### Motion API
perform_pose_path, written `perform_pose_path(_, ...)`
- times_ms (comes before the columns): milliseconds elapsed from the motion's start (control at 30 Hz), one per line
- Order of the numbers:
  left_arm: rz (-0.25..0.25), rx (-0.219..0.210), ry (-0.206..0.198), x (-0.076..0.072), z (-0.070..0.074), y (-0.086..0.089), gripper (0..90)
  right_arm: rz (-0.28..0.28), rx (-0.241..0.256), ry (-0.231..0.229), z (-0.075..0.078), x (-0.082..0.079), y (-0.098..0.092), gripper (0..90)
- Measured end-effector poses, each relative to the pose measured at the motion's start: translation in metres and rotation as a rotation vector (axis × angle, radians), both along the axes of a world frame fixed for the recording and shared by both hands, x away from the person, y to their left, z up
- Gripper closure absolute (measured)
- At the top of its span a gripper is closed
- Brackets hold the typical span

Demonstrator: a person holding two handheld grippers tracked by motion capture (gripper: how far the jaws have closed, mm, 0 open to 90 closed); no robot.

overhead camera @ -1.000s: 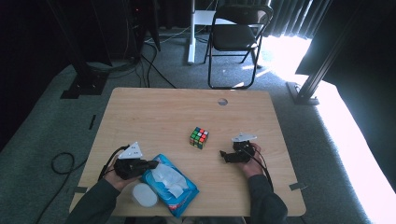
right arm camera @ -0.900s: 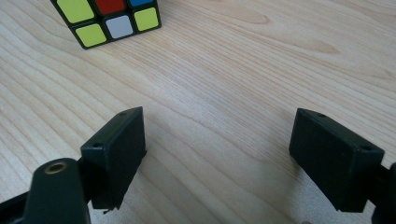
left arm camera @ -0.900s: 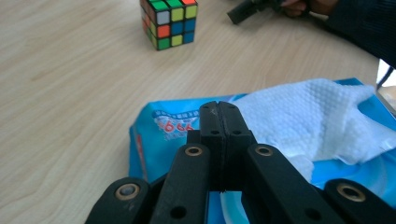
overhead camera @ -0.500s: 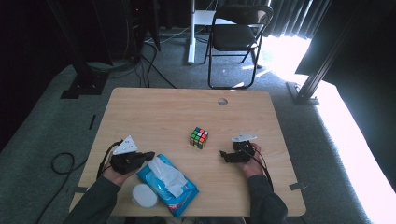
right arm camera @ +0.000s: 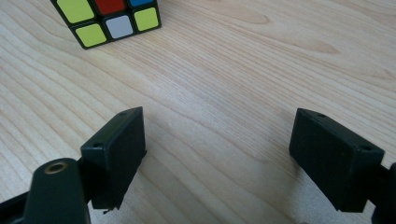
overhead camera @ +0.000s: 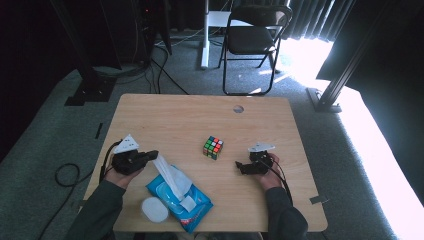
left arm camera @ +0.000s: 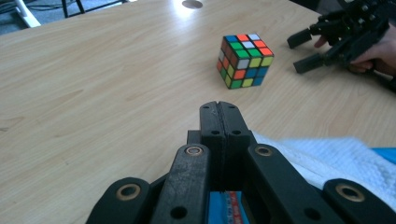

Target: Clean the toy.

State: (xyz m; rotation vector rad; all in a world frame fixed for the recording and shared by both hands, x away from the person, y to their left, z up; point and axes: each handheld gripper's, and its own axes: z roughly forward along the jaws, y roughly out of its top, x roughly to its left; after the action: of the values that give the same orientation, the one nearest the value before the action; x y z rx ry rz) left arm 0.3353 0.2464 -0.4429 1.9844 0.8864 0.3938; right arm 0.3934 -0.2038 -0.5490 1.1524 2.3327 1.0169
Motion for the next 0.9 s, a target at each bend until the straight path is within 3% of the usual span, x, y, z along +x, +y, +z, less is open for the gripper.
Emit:
perform_pose_path(67, 0.047, 0.01, -0.009, 0.002, 0.002, 0.004, 90.0, 0.0, 0.0, 0.0, 0.0, 0.0, 0.0, 18.3)
perform_pose_path(133, 0.063, -0.023, -0.004, 0.005, 0.004, 0.013, 90.0, 0.0, 0.0, 0.0, 0.0, 0.0, 0.0, 18.3)
perform_pose_path(267, 0.109, -0.021, -0.01, 0.01, 0.008, 0.017, 90.0, 0.0, 0.0, 0.0, 0.0, 0.0, 0.0, 18.3)
perform_pose_path(367, 0.108, -0.018, 0.003, 0.011, 0.007, 0.014, 90.0, 0.0, 0.0, 0.0, 0.0, 0.0, 0.0, 18.3)
perform_pose_path(567, 0.058, -0.002, 0.024, 0.007, -0.001, 0.002, 89.6, 0.0, 0.0, 0.0, 0.0, 0.0, 0.0, 18.3)
perform_pose_path(900, -0.099, 0.046, 0.07, -0.013, -0.009, -0.026, 87.7, 0.0, 0.0, 0.0, 0.0, 0.0, 0.0, 18.3)
